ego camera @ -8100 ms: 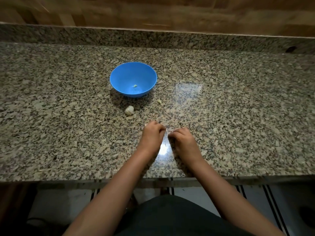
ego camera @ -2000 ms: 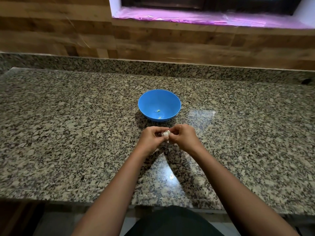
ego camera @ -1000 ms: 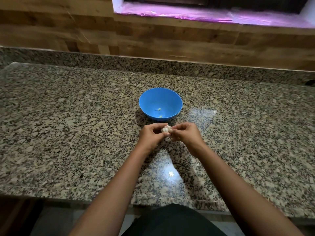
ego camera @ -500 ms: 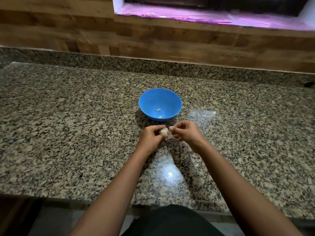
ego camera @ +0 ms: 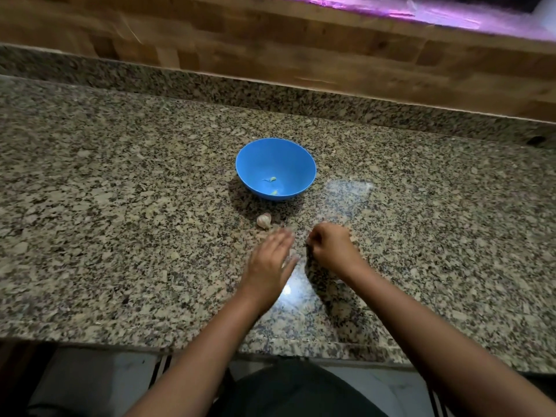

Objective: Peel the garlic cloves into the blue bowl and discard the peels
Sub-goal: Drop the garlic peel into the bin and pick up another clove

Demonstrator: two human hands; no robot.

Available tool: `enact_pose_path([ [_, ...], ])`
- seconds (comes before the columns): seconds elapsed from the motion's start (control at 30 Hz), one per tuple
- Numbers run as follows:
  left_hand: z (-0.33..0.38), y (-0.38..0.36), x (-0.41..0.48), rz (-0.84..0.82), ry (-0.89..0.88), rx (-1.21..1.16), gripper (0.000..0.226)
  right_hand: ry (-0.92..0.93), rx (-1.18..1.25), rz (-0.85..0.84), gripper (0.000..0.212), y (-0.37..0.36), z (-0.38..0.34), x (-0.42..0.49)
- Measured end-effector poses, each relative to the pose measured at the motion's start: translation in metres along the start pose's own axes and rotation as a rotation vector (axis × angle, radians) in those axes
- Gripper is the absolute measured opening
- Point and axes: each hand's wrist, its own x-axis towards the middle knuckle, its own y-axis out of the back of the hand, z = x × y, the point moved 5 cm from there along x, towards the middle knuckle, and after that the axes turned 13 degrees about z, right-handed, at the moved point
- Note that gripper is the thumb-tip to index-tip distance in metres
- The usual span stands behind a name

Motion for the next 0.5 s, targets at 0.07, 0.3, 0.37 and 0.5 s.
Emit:
enact_pose_path([
  [0.07,-0.001,-0.008,0.0,-0.065,-0.002,0.05,0.051,0.117,-0.111,-0.012,0.01,-0.003,-0.003,0.002],
  [0.3,0.0,-0.006,0.004,0.0,-0.045,0.07,0.045,0.533,-0.317,0.182,0.034,-0.01,-0.017,-0.017],
  [0.37,0.001,-0.005,0.005,0.036,-0.051,0.056,0.041,0.519,-0.266,0.238,0.029,-0.01,-0.017,-0.021],
  [0.5,0.0,0.007,0.014,0.121,0.163,-0.217,0.027,-0.129,0.349,0.2,0.005,-0.01,0.015,-0.018],
])
